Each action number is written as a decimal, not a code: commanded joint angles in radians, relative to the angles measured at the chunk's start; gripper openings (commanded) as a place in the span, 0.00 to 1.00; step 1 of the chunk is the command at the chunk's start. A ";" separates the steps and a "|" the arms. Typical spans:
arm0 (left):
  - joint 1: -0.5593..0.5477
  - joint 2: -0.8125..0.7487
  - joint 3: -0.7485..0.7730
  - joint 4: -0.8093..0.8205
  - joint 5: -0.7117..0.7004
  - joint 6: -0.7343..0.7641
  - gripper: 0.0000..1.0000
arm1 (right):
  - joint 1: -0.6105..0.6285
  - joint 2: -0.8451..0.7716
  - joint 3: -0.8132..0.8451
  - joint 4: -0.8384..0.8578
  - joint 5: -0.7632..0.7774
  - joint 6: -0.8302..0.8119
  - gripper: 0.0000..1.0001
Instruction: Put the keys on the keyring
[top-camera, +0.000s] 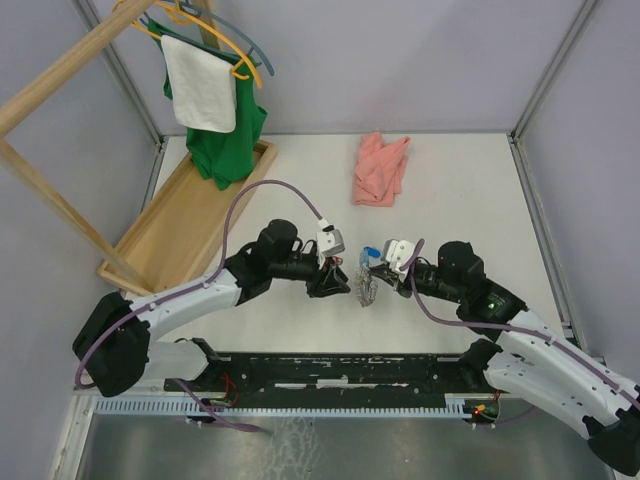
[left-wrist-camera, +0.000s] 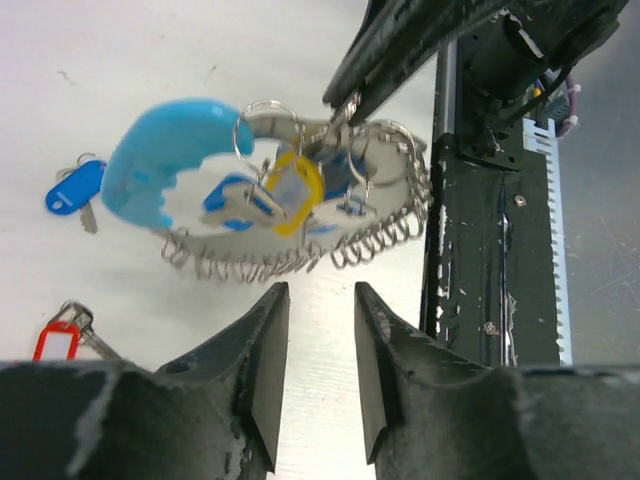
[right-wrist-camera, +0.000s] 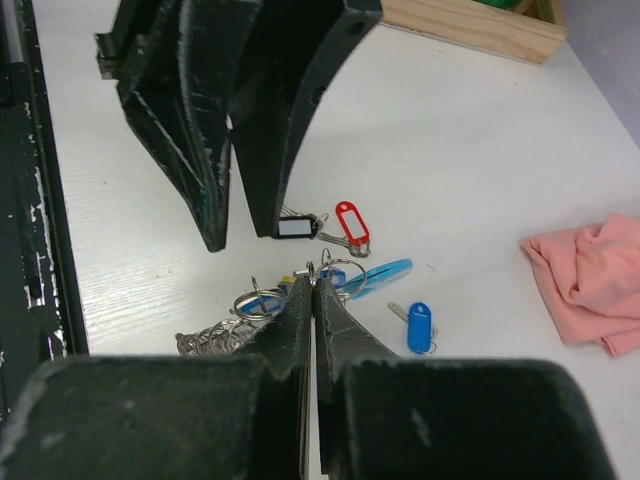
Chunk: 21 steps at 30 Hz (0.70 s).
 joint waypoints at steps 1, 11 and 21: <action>-0.004 -0.109 -0.075 0.159 -0.102 -0.079 0.42 | -0.001 -0.017 0.106 -0.071 0.089 -0.045 0.01; -0.152 -0.069 -0.148 0.479 -0.260 -0.189 0.52 | -0.002 0.066 0.178 -0.119 0.140 0.030 0.01; -0.276 -0.006 -0.249 0.694 -0.577 -0.228 0.66 | 0.015 0.151 0.255 -0.174 0.252 0.149 0.01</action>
